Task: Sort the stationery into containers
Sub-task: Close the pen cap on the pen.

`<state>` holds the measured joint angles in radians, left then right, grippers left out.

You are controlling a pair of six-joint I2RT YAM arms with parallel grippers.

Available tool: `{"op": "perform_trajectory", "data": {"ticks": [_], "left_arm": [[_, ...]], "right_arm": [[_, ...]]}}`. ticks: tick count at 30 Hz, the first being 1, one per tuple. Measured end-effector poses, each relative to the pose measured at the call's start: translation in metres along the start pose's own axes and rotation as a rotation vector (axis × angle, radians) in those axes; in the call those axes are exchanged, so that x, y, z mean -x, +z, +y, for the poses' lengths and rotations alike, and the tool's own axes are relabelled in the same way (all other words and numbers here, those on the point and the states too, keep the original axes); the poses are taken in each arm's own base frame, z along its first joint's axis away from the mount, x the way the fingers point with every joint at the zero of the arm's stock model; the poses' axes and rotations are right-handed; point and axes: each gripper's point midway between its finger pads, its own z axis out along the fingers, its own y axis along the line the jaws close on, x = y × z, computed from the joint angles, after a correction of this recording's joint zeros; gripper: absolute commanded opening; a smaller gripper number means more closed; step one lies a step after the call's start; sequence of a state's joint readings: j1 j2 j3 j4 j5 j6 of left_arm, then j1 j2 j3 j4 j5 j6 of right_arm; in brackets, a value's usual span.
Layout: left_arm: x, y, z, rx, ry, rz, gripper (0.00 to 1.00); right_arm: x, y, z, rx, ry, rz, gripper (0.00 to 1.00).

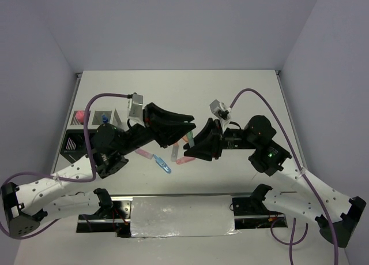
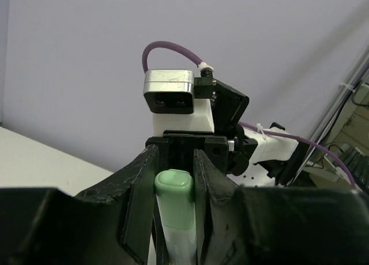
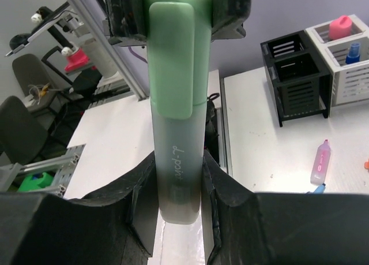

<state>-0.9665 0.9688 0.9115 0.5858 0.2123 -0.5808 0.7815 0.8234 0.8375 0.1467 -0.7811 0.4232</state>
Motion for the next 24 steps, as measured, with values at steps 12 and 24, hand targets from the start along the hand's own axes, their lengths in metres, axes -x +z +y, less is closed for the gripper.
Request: {"op": "perform_trajectory", "data": {"ticks": [12, 24], "left_arm": [[0.011, -0.01, 0.002, -0.006, -0.028, -0.134, 0.0], [0.043, -0.01, -0.003, 0.034, -0.045, -0.313, 0.0]], "right_arm": [[0.01, 0.011, 0.002, 0.024, 0.025, 0.043, 0.0], [0.043, 0.024, 0.008, 0.04, 0.029, 0.108, 0.0]]}}
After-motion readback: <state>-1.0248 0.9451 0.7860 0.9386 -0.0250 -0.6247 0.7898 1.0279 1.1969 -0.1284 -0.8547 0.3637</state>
